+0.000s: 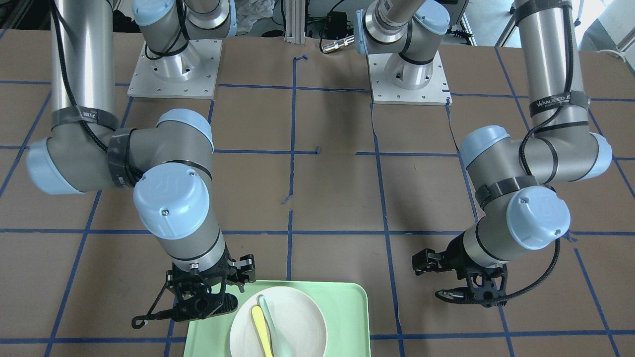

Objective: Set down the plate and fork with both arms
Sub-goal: 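Release the plate and raise the left gripper while the right gripper reaches over the plate, then lower the right gripper onto the yellow fork in the plate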

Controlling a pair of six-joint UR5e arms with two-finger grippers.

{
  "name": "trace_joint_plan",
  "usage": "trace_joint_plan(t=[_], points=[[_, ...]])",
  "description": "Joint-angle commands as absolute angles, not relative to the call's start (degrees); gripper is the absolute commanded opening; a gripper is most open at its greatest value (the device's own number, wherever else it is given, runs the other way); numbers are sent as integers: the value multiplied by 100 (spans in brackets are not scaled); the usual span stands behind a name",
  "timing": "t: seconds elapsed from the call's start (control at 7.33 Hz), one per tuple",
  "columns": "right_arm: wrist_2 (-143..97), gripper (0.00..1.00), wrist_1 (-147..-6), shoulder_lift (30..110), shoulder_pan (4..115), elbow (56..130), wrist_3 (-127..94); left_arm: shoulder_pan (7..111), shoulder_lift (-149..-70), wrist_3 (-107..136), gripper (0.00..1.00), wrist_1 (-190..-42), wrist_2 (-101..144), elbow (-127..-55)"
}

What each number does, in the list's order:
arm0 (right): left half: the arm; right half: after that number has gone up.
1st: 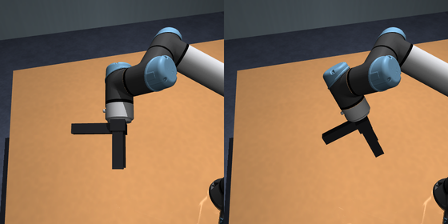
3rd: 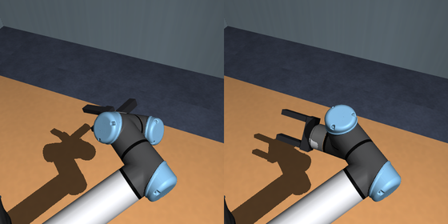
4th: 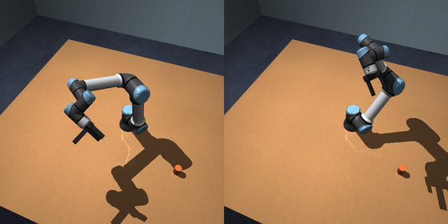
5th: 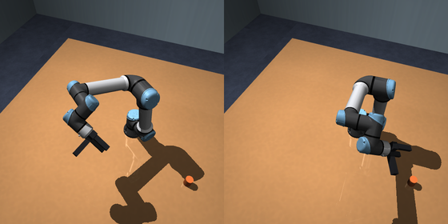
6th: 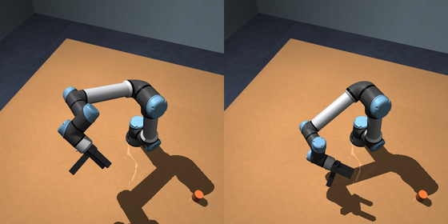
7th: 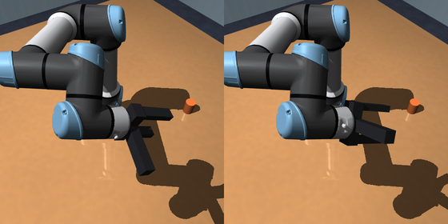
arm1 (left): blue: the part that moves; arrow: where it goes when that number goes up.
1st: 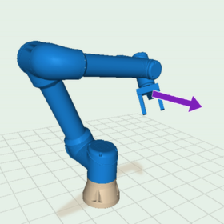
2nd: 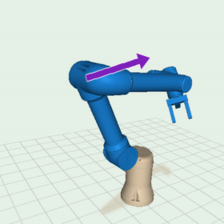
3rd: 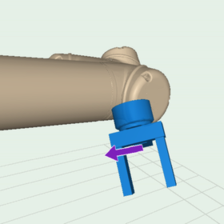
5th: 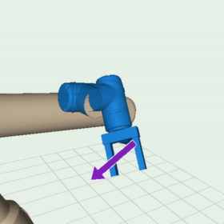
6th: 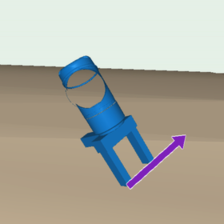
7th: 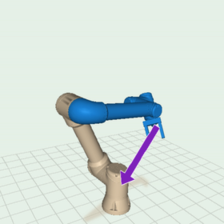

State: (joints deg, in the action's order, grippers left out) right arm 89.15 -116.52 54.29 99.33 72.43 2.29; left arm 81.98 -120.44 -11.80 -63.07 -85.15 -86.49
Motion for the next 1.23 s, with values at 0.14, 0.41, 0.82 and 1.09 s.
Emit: trace_joint_plan(t=[0.14,0.41,0.82,1.09], points=[[8666,55,-11777,4801,10002,6664,255,7850,-11753,-1239,100,-6545,-8577,-8719],[8544,53,-11803,4598,10011,6496,246,7805,-11314,-1642,100,-7546,-9375,-8588],[8376,48,-12110,4299,10063,6312,246,7796,-11145,-1652,100,-7655,-9396,-8657],[8376,43,-12120,3991,10063,6004,246,7787,-11136,-1661,100,-7655,-9378,-8614]])
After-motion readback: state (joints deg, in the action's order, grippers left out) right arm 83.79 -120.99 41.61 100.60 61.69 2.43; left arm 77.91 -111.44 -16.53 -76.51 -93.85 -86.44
